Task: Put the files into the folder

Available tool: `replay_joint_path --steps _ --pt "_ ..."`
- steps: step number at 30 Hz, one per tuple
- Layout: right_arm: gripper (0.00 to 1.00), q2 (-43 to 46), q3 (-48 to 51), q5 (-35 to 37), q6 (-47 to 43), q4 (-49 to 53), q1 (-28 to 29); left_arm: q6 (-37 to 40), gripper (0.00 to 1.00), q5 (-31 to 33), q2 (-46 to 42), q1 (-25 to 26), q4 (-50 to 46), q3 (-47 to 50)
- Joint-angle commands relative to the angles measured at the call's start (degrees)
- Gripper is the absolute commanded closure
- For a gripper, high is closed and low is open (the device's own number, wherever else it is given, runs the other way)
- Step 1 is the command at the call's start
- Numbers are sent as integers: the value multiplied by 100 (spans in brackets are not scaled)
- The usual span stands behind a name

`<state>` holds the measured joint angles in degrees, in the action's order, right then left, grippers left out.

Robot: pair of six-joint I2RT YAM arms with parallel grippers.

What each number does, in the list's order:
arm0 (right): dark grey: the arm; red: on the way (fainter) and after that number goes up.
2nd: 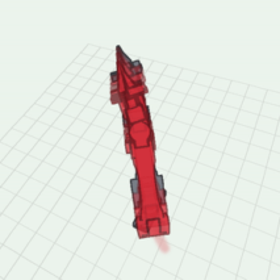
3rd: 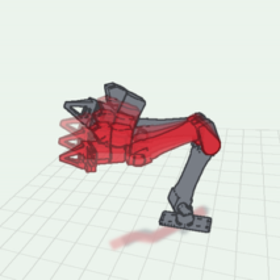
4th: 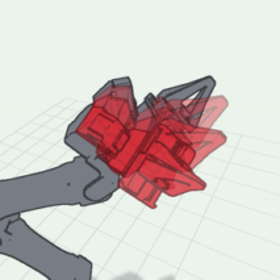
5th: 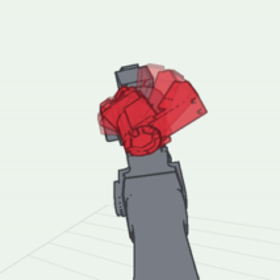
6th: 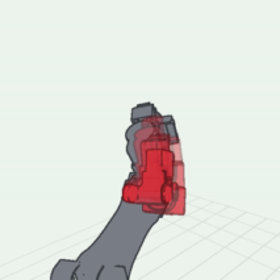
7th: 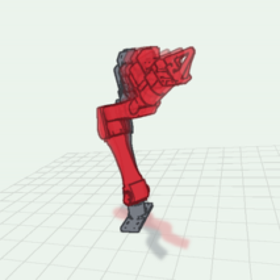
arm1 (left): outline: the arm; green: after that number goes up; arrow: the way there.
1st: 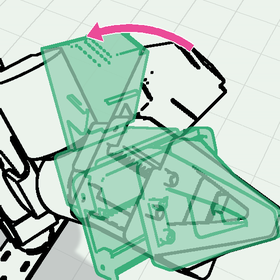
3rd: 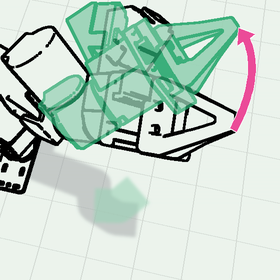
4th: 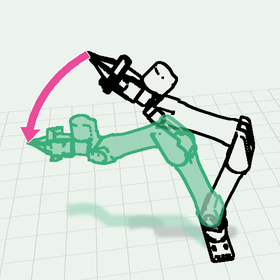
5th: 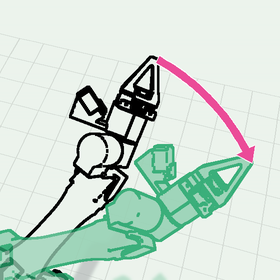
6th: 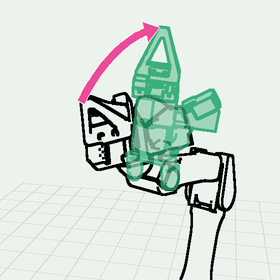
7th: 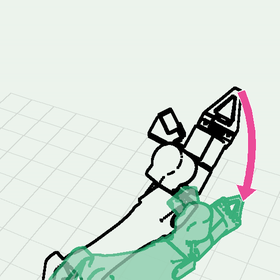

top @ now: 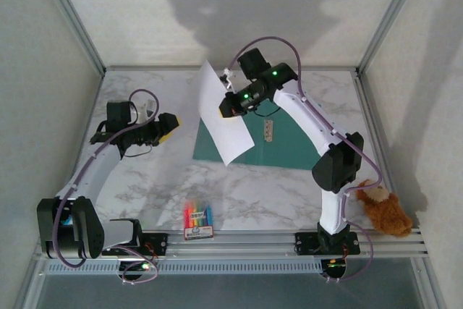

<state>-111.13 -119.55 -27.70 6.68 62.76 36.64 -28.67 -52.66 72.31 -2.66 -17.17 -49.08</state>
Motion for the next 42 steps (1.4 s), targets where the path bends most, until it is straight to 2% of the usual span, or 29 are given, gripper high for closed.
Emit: replay_joint_path --steps 1,9,11,14,23,28,38,42 --pt "100 -93 -472 883 -551 528 110 45 25 110 50 79 196 116" --pt "100 -64 -687 1260 -1238 383 125 -202 25 214 162 319 629 285" --pt "100 -133 -699 1416 -1335 382 124 -174 23 706 304 636 488 134" --pt "100 -222 -662 1411 -1542 320 97 -338 24 844 580 1020 808 26" --pt "100 -635 -1220 1108 -1435 213 -157 -1044 28 989 1681 1716 2234 60" --pt "100 -752 -1373 1040 -1323 27 -260 -944 29 1282 2204 1956 2228 -4" --pt "100 -1116 -1838 304 -1422 30 -318 -967 31 1357 2872 2040 2647 263" --pt "100 -1300 -1766 153 -1313 -118 -566 -906 31 1478 2877 2041 2537 375"
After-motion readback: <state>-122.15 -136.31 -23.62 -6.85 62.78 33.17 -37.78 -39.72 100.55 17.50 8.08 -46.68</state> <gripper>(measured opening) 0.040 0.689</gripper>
